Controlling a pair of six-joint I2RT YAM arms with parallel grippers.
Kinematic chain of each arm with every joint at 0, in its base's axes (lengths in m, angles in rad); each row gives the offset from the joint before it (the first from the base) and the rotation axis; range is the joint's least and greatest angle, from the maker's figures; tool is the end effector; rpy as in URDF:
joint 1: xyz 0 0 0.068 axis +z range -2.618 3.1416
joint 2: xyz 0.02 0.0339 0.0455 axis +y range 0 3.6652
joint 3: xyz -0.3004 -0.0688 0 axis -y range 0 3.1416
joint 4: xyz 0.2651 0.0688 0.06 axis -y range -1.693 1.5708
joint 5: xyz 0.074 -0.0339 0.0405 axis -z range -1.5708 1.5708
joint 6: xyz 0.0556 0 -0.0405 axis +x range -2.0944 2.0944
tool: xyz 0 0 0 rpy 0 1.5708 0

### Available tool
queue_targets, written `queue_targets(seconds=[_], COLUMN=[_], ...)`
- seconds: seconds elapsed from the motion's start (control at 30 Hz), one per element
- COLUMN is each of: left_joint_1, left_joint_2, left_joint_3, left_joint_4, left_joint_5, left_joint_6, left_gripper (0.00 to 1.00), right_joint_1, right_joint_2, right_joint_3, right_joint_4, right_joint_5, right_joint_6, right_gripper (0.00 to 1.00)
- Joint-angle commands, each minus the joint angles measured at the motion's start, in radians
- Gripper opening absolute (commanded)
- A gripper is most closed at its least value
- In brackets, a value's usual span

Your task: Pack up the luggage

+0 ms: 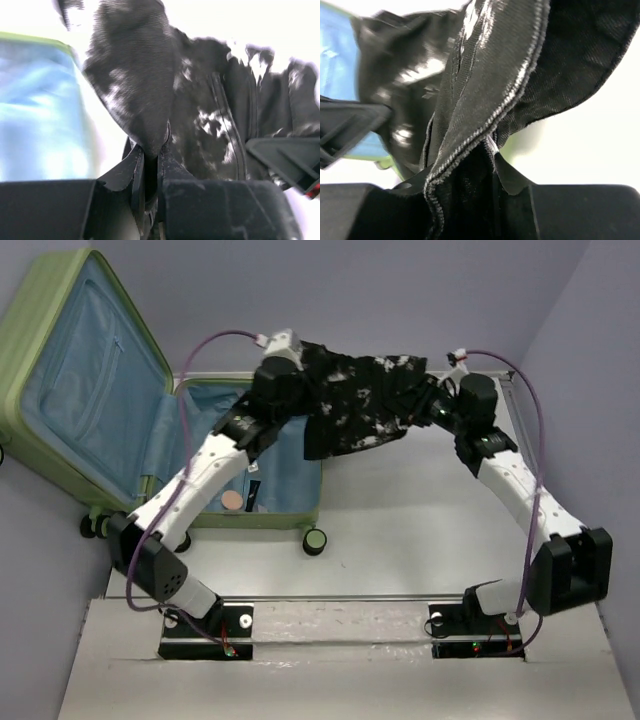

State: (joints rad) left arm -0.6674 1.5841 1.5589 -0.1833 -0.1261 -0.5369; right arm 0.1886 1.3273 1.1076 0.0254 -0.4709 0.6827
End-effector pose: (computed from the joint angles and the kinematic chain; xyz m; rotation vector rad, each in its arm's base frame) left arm 0.3318 -0.2525 0.4404 0.0260 1.8408 -0.7485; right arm 0.3298 0.0886 0.3820 0.0974 1.8619 1.0326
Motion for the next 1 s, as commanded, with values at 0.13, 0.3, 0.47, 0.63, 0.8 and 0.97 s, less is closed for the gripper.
queue_targets(seconds=[0.13, 0.3, 0.47, 0.63, 0.8, 0.97], left_joint_1=[0.467, 0.658, 0.637, 0.562, 0.562, 0.562], left_joint_2=[-0.283, -0.208, -0.353, -0.588, -0.827, -1.088], left_joint_3=[-0.201, -0.214, -0.237, -0.238, -0.354, -0.555], left_joint_4=[-0.002, -0.117, -0.114, -0.197, -0.278, -0.352], left_joint_5=[-0.032, -0.064, -0.104, -0.208, -0.424, -0.737], left_joint_6=[0.026, 0.055, 0.08, 0.075, 0.061, 0.063], left_gripper=[0.06, 0.77, 0.99, 0.97, 0.9, 0.86], right_joint_1=[0.343, 0.457, 0.482, 0.491, 0.511, 0.522], right_joint_2=[0.465, 0.796, 0.889, 0.846, 0.782, 0.627], right_joint_3=[0.479, 0.806, 0.936, 0.937, 0.946, 0.855], right_joint_4=[-0.001, -0.234, -0.395, -0.421, -0.423, -0.427], right_joint_5=[0.034, 0.008, 0.113, 0.095, 0.045, 0.047], right_joint_6=[0.095, 0.083, -0.063, -0.098, -0.138, -0.196], right_gripper=[0.07, 0.73, 0.99, 0.97, 0.95, 0.95])
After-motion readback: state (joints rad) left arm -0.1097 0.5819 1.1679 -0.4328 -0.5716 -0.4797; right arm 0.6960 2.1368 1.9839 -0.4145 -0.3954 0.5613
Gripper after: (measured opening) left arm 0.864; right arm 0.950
